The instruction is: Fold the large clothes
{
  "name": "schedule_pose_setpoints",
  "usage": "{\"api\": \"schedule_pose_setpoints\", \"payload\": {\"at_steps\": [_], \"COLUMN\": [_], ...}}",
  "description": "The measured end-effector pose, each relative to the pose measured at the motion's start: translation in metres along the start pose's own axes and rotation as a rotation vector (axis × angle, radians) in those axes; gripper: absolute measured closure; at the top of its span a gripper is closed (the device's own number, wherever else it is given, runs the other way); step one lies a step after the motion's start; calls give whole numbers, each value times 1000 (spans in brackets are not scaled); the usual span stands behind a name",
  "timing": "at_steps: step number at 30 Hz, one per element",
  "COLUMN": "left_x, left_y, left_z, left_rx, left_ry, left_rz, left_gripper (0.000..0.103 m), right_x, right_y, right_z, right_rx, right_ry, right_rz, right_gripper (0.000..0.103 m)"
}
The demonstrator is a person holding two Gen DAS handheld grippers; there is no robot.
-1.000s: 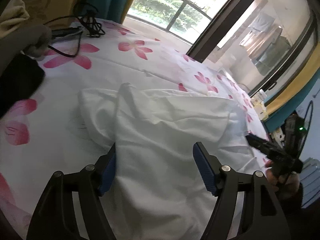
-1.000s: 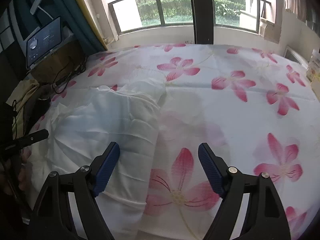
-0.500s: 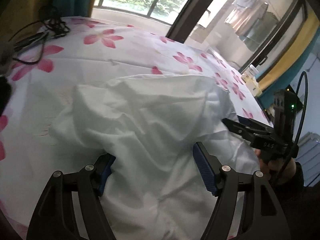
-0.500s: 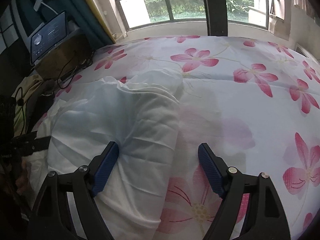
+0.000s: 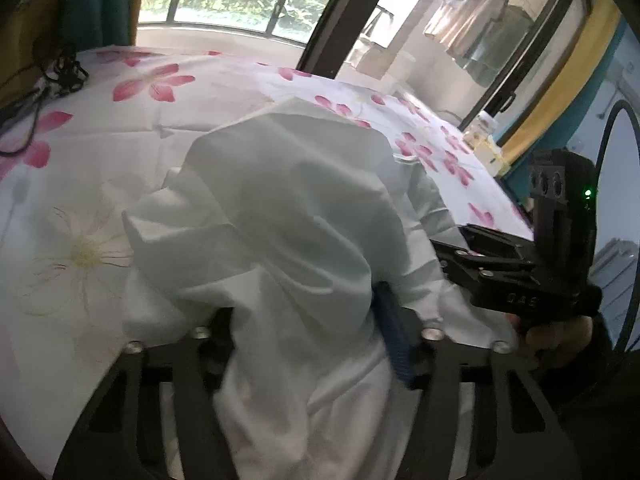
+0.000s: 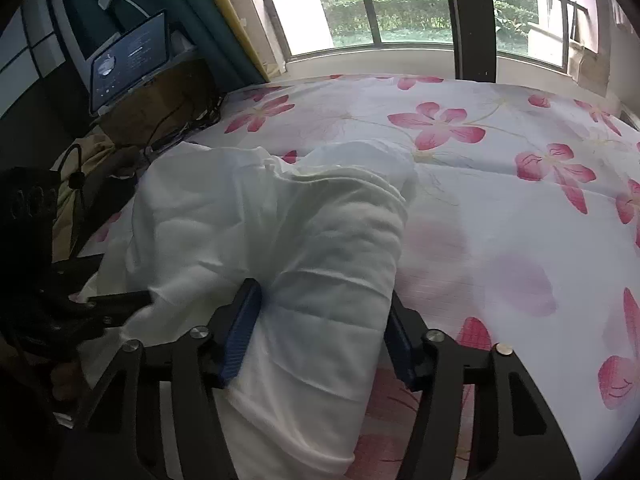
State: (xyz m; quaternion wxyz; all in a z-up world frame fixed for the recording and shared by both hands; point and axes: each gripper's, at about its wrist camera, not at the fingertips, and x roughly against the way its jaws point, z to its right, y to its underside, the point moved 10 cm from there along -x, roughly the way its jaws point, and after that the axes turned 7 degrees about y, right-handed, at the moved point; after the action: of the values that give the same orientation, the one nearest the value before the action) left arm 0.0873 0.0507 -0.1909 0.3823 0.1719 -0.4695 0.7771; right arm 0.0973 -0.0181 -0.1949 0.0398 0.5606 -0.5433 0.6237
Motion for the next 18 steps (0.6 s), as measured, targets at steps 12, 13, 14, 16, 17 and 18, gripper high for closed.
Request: {"api": "schedule_pose_setpoints", "payload": {"at_steps": [12, 13, 14, 16, 17, 18], "left_x": [9, 10, 11, 15, 17, 19], "left_y": [2, 3, 3, 4, 5, 5], "left_z": [17, 19, 20, 23, 25, 27], "left_rx": [0, 0, -2, -2, -2, -1], "left_ry": [67, 68, 69, 76, 78, 82], "left_rz": [67, 69, 71, 81, 87, 93], "left_gripper": [73, 73, 73, 74, 74, 74], "right_x": [13, 16, 20, 26, 29, 32], "right_y": [-4, -4, -5, -8, -9, -10], "right_z": [-8, -10, -12, -15, -16, -17], "right_rx": [5, 11, 15, 28, 34, 36], "right_ry": [-7, -3, -3, 6, 10, 11], "right_rz": [38, 41, 47, 59, 65, 70], "right_gripper": [77, 78, 80, 81, 81, 82]}}
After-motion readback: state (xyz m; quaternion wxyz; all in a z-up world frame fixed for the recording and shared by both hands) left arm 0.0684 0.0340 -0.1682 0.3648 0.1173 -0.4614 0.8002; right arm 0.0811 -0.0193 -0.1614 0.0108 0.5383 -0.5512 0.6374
